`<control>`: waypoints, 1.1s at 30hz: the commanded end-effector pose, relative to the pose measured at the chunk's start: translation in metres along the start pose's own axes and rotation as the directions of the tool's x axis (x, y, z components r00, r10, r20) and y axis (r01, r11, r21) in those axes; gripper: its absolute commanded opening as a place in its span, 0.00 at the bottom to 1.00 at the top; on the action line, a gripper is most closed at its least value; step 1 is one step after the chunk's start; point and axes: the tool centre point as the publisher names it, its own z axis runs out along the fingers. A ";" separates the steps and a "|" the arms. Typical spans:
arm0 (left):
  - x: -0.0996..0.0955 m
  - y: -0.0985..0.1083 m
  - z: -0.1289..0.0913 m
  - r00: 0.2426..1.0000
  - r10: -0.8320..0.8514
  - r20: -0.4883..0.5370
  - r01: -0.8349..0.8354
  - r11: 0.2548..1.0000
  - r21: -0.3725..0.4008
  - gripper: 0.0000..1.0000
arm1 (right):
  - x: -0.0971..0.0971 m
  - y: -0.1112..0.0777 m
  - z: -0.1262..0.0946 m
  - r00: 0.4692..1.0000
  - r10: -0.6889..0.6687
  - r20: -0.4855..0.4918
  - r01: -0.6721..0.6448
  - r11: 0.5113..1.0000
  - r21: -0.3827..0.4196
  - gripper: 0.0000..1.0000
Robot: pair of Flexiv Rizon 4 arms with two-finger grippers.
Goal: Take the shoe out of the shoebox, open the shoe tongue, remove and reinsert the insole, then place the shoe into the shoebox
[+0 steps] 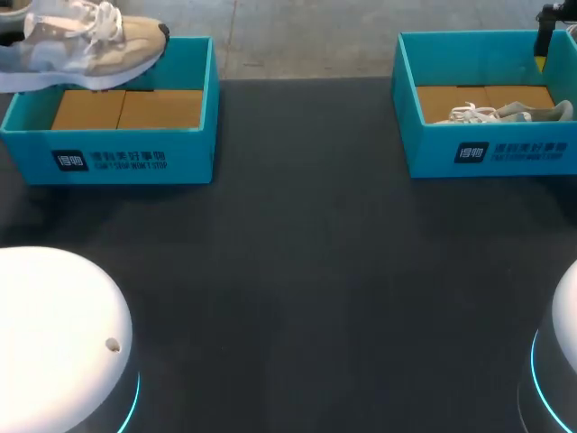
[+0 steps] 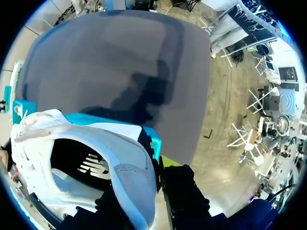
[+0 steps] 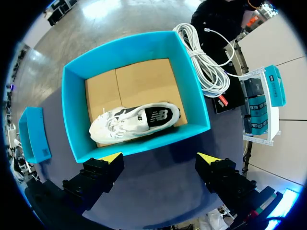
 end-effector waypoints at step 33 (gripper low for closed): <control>-0.064 -0.172 0.016 0.990 0.140 0.002 -0.140 0.987 -0.073 0.00 | 0.000 0.000 0.000 1.000 0.001 0.001 -0.001 1.000 0.000 1.00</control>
